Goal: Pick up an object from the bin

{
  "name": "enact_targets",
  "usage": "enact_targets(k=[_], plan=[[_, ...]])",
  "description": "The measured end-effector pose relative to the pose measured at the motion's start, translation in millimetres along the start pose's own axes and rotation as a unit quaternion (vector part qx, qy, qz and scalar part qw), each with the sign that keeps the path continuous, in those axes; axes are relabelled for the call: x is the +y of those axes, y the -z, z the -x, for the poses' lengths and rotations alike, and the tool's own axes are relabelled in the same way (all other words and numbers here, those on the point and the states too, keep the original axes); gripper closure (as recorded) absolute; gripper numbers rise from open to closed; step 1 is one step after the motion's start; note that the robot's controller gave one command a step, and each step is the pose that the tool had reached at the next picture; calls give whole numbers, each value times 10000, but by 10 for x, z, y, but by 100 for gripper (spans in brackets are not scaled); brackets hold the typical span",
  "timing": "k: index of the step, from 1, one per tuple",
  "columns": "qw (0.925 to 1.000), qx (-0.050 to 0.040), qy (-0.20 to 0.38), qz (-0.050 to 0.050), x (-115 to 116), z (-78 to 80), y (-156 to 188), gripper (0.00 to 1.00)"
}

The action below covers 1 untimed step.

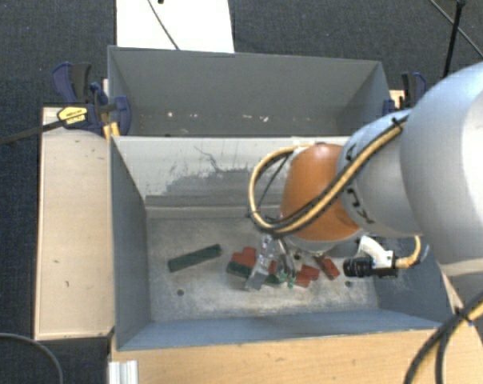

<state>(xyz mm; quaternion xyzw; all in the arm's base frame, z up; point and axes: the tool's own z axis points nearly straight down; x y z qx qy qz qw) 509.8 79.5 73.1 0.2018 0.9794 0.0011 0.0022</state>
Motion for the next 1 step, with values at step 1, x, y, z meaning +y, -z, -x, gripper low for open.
enact_targets(k=[1], plan=[[10000,-3,7,1,4,14,372,100]])
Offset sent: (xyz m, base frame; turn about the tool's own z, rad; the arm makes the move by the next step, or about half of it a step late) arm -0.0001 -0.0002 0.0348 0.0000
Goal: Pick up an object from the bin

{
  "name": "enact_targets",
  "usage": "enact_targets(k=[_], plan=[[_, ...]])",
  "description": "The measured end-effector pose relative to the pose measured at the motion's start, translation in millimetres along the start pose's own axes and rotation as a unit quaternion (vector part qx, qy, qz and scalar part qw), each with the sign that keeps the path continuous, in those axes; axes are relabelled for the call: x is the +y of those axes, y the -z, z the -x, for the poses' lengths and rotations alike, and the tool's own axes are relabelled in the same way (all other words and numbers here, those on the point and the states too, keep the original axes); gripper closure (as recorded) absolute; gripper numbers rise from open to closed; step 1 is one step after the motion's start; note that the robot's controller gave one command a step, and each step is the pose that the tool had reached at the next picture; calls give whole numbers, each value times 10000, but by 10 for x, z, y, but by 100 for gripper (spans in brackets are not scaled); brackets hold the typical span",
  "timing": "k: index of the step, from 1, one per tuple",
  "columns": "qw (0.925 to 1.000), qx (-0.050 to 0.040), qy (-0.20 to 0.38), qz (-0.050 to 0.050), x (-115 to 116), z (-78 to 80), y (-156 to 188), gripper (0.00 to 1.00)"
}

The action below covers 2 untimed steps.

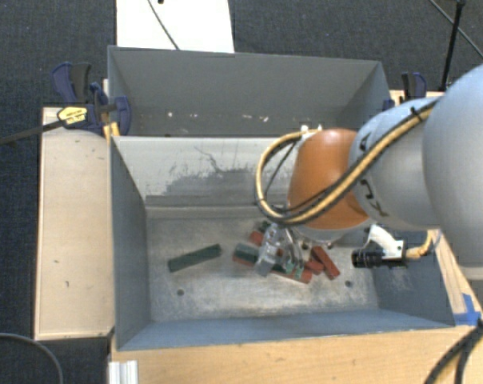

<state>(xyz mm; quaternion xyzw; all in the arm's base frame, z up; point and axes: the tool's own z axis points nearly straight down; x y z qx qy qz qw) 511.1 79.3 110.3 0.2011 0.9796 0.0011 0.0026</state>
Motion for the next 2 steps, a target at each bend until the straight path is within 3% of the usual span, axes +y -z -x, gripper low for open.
enact_targets(k=[2], plan=[[10000,-1,47,2,10,29,835,100]])
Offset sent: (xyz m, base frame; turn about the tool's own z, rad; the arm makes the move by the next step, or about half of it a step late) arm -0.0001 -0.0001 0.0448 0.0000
